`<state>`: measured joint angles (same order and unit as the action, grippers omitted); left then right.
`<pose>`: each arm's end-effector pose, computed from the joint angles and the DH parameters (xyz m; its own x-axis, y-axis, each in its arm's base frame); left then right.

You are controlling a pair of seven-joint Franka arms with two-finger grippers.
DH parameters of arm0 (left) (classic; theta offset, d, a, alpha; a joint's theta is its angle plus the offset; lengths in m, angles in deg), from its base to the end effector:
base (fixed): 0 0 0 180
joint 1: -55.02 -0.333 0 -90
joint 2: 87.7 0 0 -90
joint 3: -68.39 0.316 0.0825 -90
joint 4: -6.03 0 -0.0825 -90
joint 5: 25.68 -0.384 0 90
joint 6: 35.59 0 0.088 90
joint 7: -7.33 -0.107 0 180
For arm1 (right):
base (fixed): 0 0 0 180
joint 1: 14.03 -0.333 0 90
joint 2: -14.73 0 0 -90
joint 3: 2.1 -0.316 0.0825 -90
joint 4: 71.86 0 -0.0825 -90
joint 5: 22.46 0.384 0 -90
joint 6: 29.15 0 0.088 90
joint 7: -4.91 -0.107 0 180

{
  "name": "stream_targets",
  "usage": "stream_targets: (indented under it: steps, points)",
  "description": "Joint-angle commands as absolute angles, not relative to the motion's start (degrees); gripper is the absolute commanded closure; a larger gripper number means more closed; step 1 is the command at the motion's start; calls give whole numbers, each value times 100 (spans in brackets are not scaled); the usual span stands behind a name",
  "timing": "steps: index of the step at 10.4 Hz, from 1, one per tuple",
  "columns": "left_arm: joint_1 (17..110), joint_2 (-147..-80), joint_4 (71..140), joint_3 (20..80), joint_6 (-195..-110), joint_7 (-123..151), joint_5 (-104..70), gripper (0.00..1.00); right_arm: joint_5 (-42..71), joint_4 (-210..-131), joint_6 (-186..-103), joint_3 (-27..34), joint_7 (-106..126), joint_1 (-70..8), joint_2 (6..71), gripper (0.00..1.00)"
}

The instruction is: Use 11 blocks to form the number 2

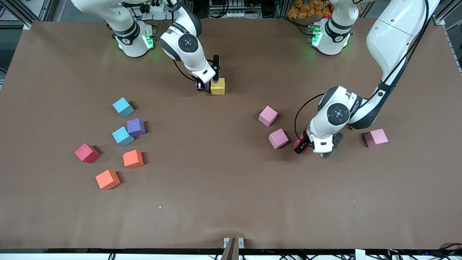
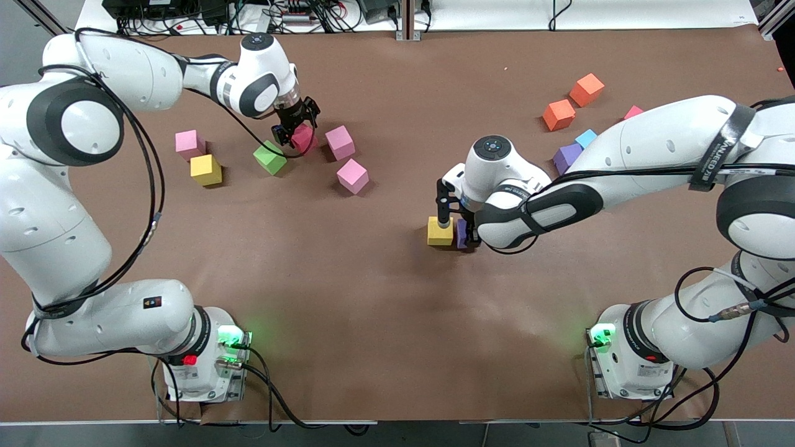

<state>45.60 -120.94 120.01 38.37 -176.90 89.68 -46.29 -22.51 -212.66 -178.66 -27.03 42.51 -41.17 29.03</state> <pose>0.5706 -0.2072 0.2022 0.6486 0.7592 -0.0539 0.7608 -0.6488 0.0165 0.2855 0.3796 0.2015 0.0132 0.9999 0.0042 0.9917 -0.0126 -0.1277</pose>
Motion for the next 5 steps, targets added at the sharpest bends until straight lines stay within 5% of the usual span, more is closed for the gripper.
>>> stream_targets:
  steps: [1, 2, 4, 5]
  points:
    - [4518, -12233, 11889, 3841, -17718, 9127, -4870, 0, -2369, -21310, -18128, -2707, 4112, -4110, 3045, 73]
    - [4526, -12250, 11888, 3859, -17718, 9127, -4949, 0, -2378, -21310, -18138, -2706, 4103, -4093, 3063, 73]
    - [4552, -12277, 11888, 3859, -17709, 9109, -4976, 51, -2378, -21292, -18146, -2707, 4103, -4066, 3046, 73]
    - [4562, -12268, 11897, 3859, -17683, 9127, -4976, 54, -2369, -21292, -18181, -2706, 4103, -4058, 3046, 73]
